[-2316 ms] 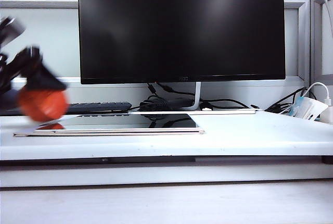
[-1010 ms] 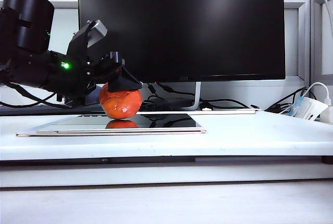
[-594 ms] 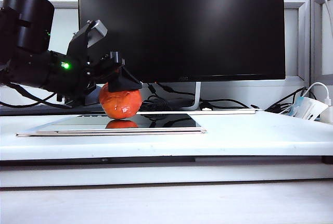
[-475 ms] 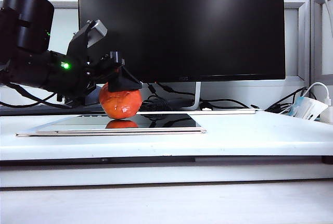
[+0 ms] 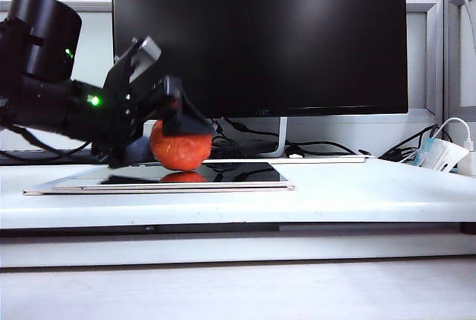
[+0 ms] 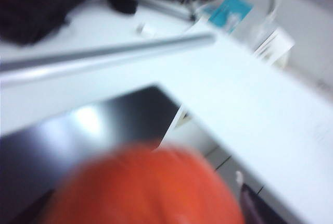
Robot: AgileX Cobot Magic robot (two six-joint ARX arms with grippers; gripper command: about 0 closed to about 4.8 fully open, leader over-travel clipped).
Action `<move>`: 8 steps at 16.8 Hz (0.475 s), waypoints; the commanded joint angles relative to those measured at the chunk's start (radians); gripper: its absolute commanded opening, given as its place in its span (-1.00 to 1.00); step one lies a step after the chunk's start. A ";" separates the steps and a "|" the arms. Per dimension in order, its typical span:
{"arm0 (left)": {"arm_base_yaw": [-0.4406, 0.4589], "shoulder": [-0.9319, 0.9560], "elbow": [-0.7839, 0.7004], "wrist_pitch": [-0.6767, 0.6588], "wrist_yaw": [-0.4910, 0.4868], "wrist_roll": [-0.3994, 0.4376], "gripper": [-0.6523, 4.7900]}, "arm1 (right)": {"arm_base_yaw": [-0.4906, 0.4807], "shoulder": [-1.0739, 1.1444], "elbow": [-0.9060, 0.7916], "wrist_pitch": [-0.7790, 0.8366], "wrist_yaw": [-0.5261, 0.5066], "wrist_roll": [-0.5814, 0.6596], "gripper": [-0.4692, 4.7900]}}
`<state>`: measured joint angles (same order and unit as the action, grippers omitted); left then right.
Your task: Place the orange on the center of the mirror.
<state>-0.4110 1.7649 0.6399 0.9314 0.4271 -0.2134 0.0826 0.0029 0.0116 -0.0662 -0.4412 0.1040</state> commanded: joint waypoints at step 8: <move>-0.001 -0.006 0.005 0.179 0.033 -0.075 1.00 | 0.001 0.000 -0.007 0.022 -0.003 0.001 -0.82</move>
<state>-0.4110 1.7638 0.6411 1.0893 0.4534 -0.2874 0.0826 0.0029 0.0116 -0.0658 -0.4416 0.1040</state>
